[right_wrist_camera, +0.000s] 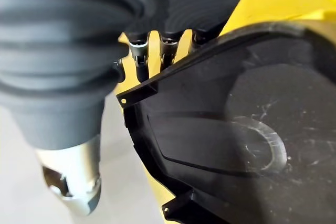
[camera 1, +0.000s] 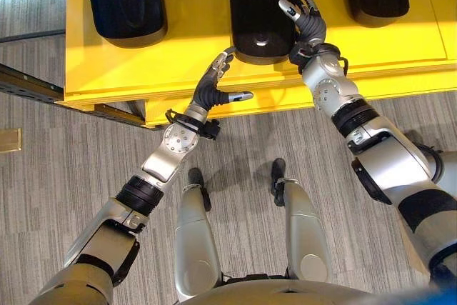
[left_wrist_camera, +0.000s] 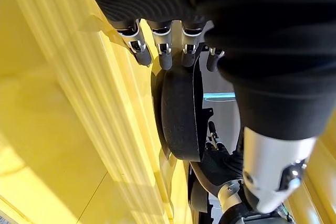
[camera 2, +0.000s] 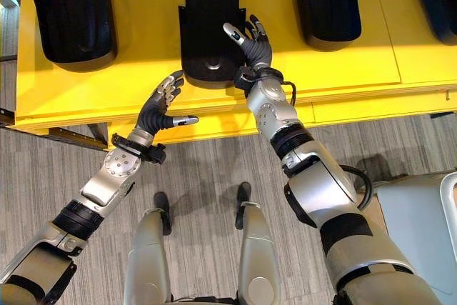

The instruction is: Move parts from the plastic box to the shelf.

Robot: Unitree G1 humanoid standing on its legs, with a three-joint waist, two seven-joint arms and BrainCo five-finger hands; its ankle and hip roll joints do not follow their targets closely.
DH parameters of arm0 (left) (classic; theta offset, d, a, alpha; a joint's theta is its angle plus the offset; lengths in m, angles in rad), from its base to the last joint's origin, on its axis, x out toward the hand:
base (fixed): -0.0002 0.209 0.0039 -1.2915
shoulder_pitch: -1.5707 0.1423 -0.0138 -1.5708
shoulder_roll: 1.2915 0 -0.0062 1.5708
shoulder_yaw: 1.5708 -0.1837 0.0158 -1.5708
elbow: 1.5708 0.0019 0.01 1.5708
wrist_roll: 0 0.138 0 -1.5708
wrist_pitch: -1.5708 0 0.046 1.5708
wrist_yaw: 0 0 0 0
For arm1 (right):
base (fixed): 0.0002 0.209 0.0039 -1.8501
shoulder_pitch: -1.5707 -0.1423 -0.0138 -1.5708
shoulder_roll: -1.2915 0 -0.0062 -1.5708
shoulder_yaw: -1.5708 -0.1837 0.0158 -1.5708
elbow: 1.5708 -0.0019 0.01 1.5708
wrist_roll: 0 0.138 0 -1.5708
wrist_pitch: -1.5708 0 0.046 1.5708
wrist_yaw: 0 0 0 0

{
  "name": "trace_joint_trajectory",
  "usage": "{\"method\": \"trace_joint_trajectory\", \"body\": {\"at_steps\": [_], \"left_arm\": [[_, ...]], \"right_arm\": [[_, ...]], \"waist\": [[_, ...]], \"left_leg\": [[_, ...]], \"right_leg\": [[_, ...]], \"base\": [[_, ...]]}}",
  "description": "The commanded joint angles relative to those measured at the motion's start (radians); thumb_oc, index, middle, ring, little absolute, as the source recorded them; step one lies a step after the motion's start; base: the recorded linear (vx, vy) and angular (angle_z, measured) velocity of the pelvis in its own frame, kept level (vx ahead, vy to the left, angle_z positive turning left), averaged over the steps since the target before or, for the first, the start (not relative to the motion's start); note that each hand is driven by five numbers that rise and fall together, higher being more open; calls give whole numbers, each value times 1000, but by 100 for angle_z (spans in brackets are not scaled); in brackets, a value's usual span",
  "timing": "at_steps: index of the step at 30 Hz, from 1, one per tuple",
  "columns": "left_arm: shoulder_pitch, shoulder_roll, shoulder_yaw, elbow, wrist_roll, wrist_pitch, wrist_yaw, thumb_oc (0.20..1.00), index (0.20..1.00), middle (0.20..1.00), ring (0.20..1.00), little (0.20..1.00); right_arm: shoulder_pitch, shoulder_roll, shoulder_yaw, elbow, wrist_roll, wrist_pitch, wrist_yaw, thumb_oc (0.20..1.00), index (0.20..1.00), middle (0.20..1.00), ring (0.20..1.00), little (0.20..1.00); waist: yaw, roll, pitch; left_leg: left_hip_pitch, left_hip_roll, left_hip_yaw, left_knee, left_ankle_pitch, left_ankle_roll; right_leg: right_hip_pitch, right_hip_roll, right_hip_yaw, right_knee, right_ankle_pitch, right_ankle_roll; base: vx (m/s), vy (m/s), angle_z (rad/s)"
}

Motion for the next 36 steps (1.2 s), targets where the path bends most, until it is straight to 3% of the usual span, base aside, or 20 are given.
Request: {"method": "trace_joint_trajectory", "body": {"at_steps": [1,13,27,33,36], "left_arm": [[16,7,-106,-61,-8,-6,-23,1000,1000,1000,1000,1000],[53,48,-41,-110,-13,-25,-10,1000,1000,1000,1000,1000],[177,221,155,-320,-49,-87,-15,1000,1000,1000,1000,1000],[237,295,241,-381,-44,-112,-15,1000,1000,1000,1000,1000],[291,331,289,-423,-56,-126,-32,1000,1000,1000,1000,1000]], "right_arm": [[-113,33,0,8,-16,-29,19,1000,1000,1000,1000,1000],[-117,-22,-13,-13,-22,-40,13,1000,1000,1000,1000,1000],[-231,-126,47,-7,-48,-36,27,1000,1000,1000,1000,1000],[-220,-176,76,-93,-79,-44,40,1000,1000,1000,1000,1000],[-137,-241,73,-253,-98,-58,56,1000,1000,1000,1000,1000]], "waist": [[23,-7,-17],[23,-6,-20],[29,-18,-32],[28,-29,-39],[23,-38,-46]], "left_leg": [[-40,23,-90,-118,120,6],[-40,25,-89,-118,120,4],[1,33,-89,-123,117,-4],[33,41,-90,-132,116,-9],[55,46,-89,-144,118,-10]], "right_leg": [[28,-40,-6,31,-12,24],[23,-40,-6,38,-16,24],[61,-35,-9,30,-21,26],[99,-30,-13,14,-20,28],[131,-28,-19,-9,-13,34]], "base": [[0,0,0],[0,0,0],[0,0,0],[0,0,0],[-2,2,-1]]}}
